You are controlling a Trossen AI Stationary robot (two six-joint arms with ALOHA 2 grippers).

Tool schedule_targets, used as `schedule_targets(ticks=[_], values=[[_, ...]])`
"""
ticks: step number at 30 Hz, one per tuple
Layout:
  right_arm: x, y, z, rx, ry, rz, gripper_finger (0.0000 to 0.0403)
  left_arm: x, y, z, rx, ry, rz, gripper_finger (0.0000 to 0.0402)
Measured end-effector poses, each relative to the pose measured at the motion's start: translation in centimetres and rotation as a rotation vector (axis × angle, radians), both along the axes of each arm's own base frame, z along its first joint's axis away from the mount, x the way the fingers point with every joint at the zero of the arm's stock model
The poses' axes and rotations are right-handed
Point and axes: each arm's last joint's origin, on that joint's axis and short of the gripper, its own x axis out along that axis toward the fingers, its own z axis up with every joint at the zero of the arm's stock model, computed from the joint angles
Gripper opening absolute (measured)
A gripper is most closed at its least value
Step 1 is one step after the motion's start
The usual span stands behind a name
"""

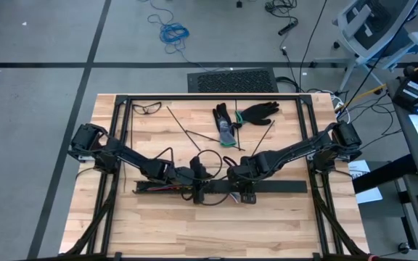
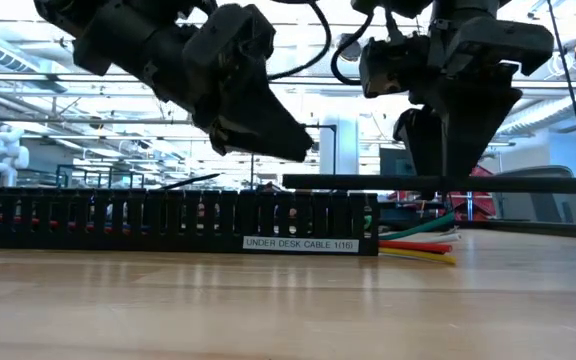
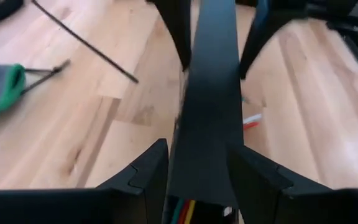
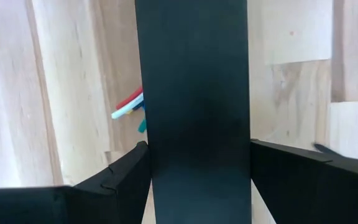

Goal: Ziptie cables
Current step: Close the black cable duct

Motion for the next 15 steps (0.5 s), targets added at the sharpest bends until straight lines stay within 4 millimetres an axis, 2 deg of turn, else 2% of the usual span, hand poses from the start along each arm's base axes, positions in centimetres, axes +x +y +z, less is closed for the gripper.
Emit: schedule_targets(ticks=[9, 15], values=[[-0.2, 0.7, 0.0, 0.020, 0.002, 0.020, 0.0238, -1.1, 0.6, 4.3, 0.046, -0.109, 0.049, 0.0157], [0.0, 0.4, 0.0, -0.015, -0.015, 0.002, 0.0238, -1.9, 0.4, 3.7, 0.064, -0.009, 0.072, 0.0157]])
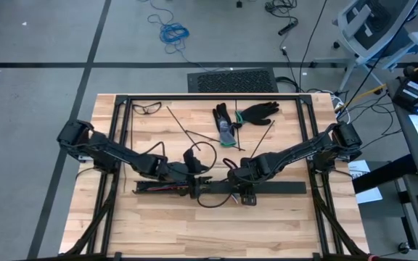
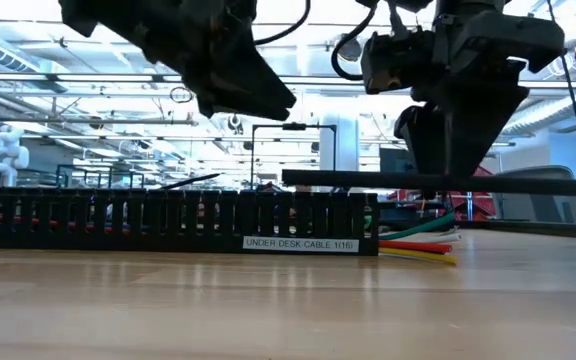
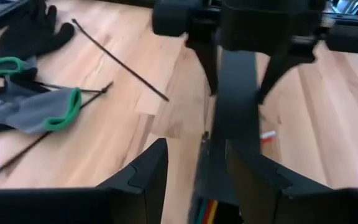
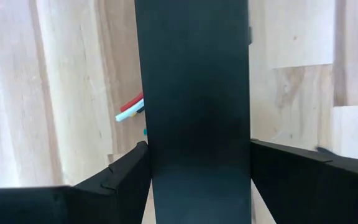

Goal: Ziptie cables
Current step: Close the black cable duct

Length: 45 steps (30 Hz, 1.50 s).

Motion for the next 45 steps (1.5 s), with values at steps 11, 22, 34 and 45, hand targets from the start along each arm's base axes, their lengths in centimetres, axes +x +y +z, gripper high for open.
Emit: schedule_targets(ticks=[11, 22, 34, 45], values=[[0.0, 0.0, 0.0, -0.010, -0.001, -0.001, 0.0238, -0.5, -0.7, -0.3, 0.017, 0.009, 0.043, 0.0157], [0.1, 0.0, -0.7, -0.015, 0.019, -0.002, 0.0238, -0.6, -0.7, -0.5, 0.009, 0.028, 0.062, 0.0157], [0.2, 0.0, -0.8, -0.016, 0.023, -0.003, 0.0238, -0.6, -0.7, -0.5, 0.010, 0.030, 0.062, 0.0157], [0.5, -0.5, -1.6, -0.008, 0.030, -0.029, 0.0238, -0.6, -0.7, -0.6, 0.011, 0.033, 0.061, 0.0157]])
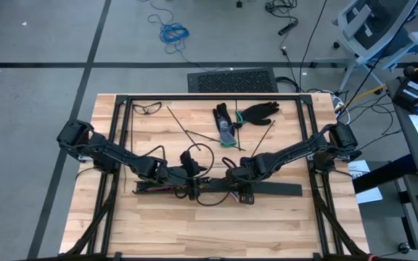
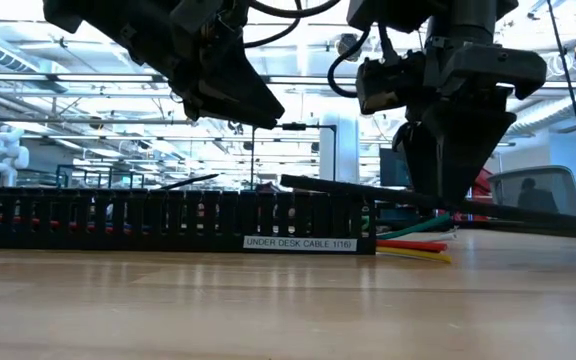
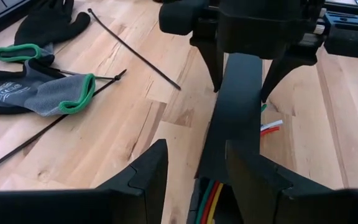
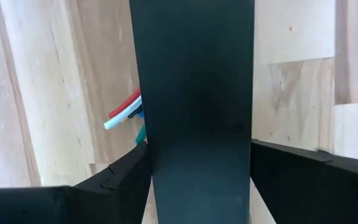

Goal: Ziptie cables
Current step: Close the black cable duct

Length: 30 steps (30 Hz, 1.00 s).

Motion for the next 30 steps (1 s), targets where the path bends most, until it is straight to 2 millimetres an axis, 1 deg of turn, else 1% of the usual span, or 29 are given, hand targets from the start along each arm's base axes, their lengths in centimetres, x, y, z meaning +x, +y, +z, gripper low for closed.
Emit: schedule_targets(ticks=[19, 26, 30], values=[[-0.09, 0.06, 0.07, 0.011, 0.003, 0.048, 0.0238, -0.14, 0.04, -0.23, 0.030, 0.032, -0.013, 0.0157], [-0.09, 0.07, 0.09, 0.007, 0.000, 0.070, 0.0254, -0.12, 0.03, -0.20, 0.027, 0.029, -0.014, 0.0157], [-0.10, 0.07, 0.09, 0.007, 0.000, 0.071, 0.0257, -0.09, -0.10, -0.22, -0.005, 0.035, -0.064, 0.0157]])
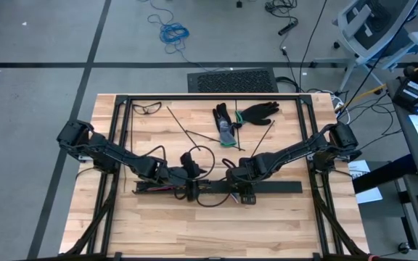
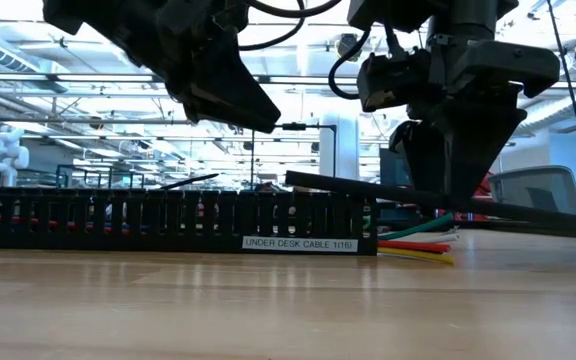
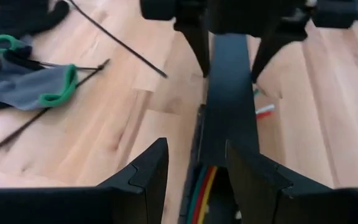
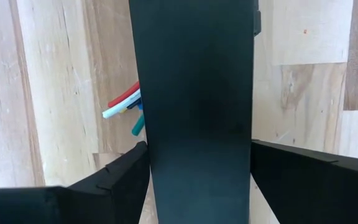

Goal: Ziptie cables
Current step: Close the black cable duct

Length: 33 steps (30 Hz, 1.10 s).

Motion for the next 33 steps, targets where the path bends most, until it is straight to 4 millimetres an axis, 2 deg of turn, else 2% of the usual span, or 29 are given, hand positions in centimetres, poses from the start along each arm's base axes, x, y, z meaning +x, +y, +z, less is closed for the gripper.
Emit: schedule_targets(ticks=[8, 15, 33], values=[[0.0, 0.0, 0.0, -0.001, -0.001, 0.003, 0.0258, 0.5, -0.2, -0.4, -0.044, -0.025, -0.011, 0.0157], [0.0, 0.0, 0.0, 0.000, -0.002, -0.001, 0.0258, 1.4, -0.7, -2.2, -0.090, -0.007, -0.041, 0.0157], [0.3, 0.0, 0.1, -0.005, -0.036, 0.026, 0.0258, 1.4, -0.7, -2.2, -0.091, -0.010, -0.039, 0.0157]])
